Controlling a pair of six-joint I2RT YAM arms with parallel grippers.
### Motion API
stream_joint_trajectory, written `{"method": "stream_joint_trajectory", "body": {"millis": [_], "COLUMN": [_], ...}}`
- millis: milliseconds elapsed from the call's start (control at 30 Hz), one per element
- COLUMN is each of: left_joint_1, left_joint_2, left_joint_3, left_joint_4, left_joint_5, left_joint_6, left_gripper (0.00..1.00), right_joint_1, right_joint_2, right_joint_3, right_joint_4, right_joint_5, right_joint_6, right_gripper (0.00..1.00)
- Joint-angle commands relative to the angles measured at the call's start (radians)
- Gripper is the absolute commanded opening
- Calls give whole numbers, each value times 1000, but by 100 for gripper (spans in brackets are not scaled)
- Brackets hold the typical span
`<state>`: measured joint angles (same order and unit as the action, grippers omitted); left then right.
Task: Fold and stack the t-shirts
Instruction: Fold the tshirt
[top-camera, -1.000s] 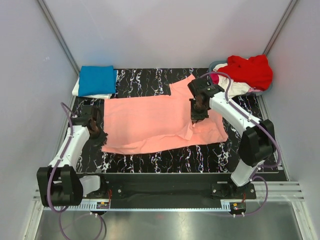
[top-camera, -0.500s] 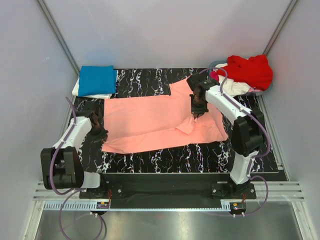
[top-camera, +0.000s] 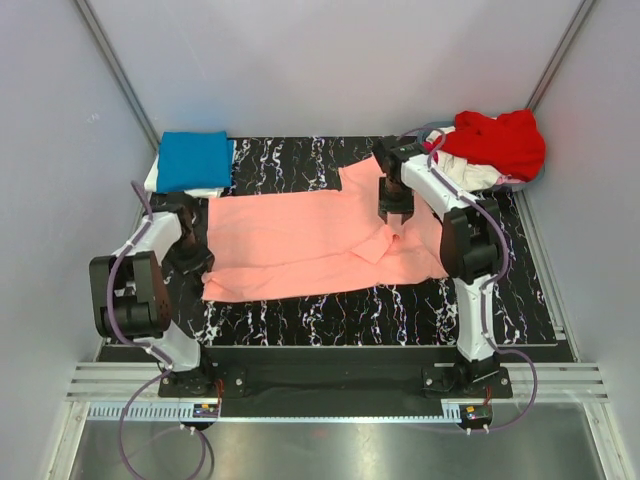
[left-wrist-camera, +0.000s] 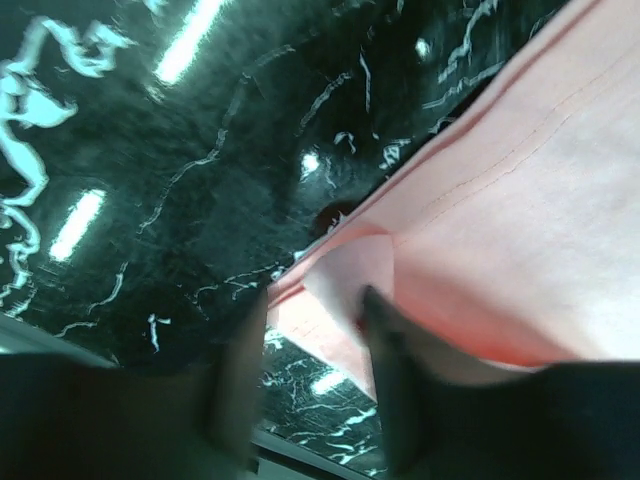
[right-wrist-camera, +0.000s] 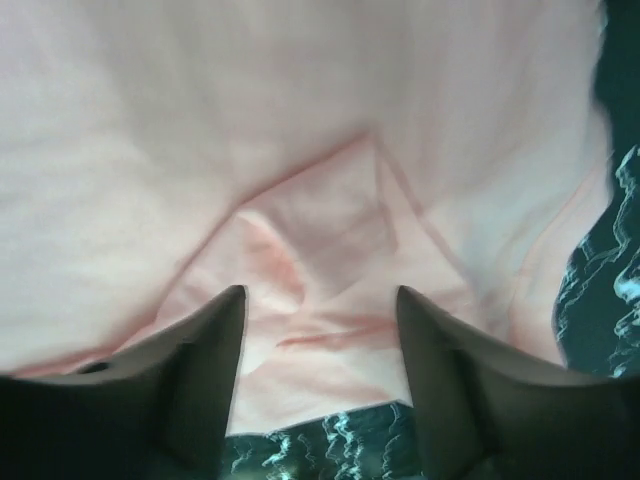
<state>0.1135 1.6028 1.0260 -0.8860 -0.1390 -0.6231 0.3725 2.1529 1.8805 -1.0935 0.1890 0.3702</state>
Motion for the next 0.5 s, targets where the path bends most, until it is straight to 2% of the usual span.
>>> {"method": "stream_joint_trajectory", "body": {"millis": [0, 33, 100, 167, 233, 300, 367, 433, 467], "left_joint_1": [12, 11, 6, 6, 6, 6, 5, 5, 5], "left_joint_2": [-108, -174, -236, -323, -395, -441, -510, -578, -596], "left_joint_3": [71, 74, 89, 88, 68, 39, -25, -58, -66], "left_joint_4": [-42, -54, -97, -110, -116, -96, -67, -36, -18], "left_joint_5": [-60, -73, -108, -105, -76, -16, 24, 56, 56], "left_joint_6": [10, 25, 45, 103, 163, 201, 223, 227, 223], "left_gripper": [55, 59, 68, 70, 72, 72, 71, 71, 71], "right_joint_1": [-72, -81, -92, -92, -92, -92, -92, -92, -92], "right_joint_2": [64, 76, 49, -49, -181, -266, -365, -421, -432], "right_joint_3": [171, 193, 189, 126, -33, -224, -394, -484, -547], "right_joint_4": [-58, -81, -80, -23, 77, 156, 307, 378, 409], "right_joint_5": [36, 36, 41, 15, -78, -184, -305, -367, -402], "right_joint_6": [-14, -8, -4, 6, 31, 55, 105, 116, 125], "right_gripper": [75, 83, 90, 91, 90, 88, 82, 76, 69]}}
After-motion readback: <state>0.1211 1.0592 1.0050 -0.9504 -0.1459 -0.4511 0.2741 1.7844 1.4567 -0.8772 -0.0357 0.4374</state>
